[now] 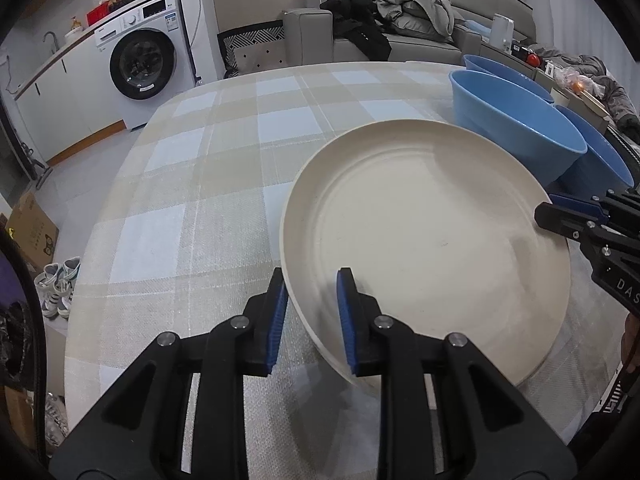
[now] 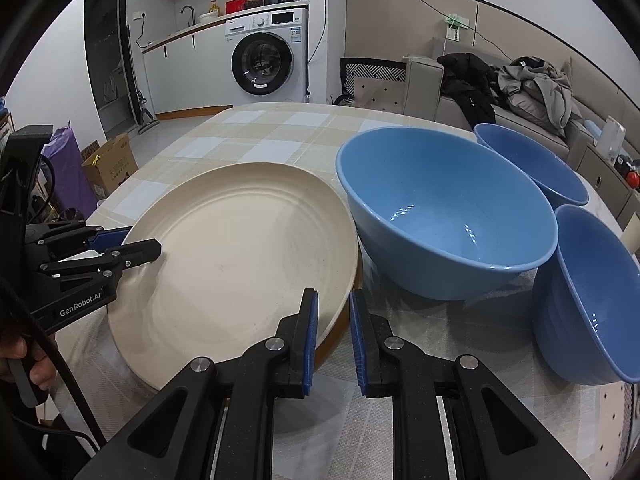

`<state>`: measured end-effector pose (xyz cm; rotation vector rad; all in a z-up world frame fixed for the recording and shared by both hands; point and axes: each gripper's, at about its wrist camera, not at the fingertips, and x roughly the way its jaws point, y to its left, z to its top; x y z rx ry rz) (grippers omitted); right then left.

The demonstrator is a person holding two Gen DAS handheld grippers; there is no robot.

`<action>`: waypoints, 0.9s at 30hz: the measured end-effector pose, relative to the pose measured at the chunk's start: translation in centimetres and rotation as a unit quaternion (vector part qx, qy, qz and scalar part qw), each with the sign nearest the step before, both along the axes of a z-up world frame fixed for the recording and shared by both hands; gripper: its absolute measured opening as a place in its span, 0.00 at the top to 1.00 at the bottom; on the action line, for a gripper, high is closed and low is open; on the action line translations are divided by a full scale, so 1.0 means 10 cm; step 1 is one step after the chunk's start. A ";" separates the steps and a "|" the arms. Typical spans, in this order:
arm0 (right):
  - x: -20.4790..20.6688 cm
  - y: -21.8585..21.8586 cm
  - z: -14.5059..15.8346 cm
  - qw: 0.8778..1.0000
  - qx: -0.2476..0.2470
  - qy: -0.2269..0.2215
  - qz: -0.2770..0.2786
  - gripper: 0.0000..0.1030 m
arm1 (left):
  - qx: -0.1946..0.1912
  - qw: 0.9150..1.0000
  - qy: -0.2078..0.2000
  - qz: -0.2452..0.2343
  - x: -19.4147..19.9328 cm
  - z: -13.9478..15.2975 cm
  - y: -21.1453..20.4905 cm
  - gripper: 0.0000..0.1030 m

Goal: Organize plates and bowls
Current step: 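Carry the cream plate with the left gripper while the right gripper carries its plate toward the plate stack, then lower both plates onto the cream plate stack and open both grippers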

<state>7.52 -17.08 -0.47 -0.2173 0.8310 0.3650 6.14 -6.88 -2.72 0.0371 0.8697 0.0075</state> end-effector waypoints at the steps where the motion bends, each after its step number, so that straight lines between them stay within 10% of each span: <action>1: 0.00 0.01 -0.01 1.000 -0.003 -0.002 -0.001 0.84 | 0.002 1.000 -0.001 0.001 0.00 0.00 0.00 0.80; 14: -0.02 -0.01 0.00 1.000 0.000 0.008 0.002 0.80 | -0.033 0.999 0.014 -0.001 0.00 0.02 0.09 0.72; 19: -0.03 -0.02 0.06 1.000 0.011 0.011 0.010 0.76 | -0.041 0.999 -0.006 -0.011 -0.08 0.15 0.10 0.37; 27: -0.18 -0.08 0.34 0.998 0.045 -0.014 0.028 0.33 | -0.073 0.996 -0.039 -0.016 -0.25 0.50 0.18 0.18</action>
